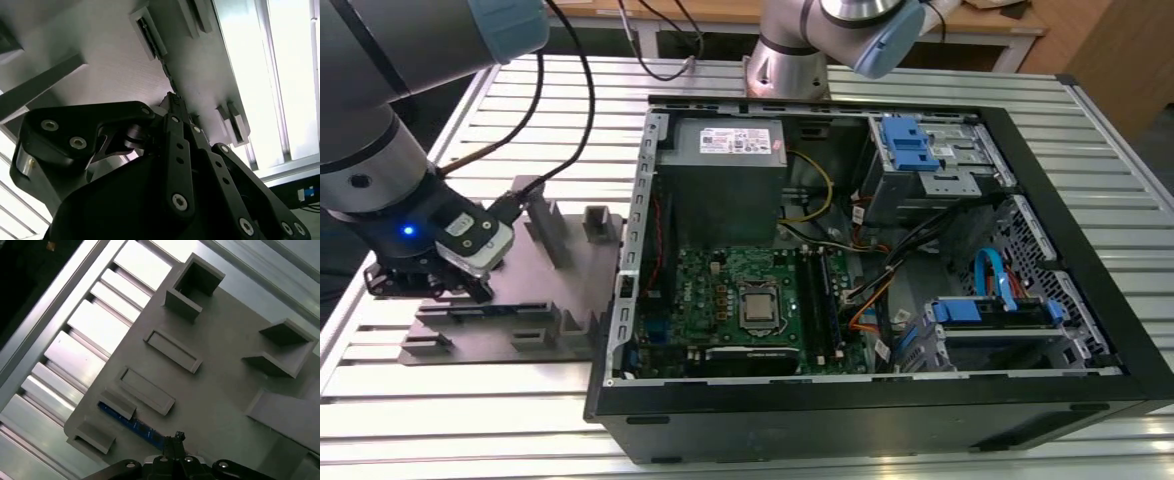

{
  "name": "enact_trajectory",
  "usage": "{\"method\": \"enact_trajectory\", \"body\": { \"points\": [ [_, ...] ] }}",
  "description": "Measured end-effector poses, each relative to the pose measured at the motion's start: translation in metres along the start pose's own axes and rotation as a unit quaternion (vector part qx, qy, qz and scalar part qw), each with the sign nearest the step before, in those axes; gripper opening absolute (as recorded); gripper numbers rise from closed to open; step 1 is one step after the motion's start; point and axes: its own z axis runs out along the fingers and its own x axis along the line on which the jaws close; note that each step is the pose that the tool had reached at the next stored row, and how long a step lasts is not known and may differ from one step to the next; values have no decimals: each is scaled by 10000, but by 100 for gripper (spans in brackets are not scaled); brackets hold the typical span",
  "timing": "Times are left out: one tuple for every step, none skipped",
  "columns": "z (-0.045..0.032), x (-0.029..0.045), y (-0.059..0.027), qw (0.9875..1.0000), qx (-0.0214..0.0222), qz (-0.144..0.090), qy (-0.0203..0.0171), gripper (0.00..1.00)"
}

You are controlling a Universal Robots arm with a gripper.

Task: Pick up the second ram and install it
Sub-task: 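Pick up the second ram and move it above second insertion slot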

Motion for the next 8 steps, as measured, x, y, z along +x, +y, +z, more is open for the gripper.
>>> {"method": "enact_trajectory", "body": {
  "points": [
    [0,0,0,10000,-2,-70,0,11],
    [0,0,0,9999,-3,-141,1,11],
    [0,0,0,9998,-5,-211,1,11],
    [0,0,0,9996,-7,-287,1,11],
    [0,0,0,9994,-9,-357,2,11],
    [1,0,0,9991,-10,-427,1,11],
    [0,0,0,9988,-12,-496,2,11],
    [1,0,0,9984,-13,-563,2,11]
  ]
}}
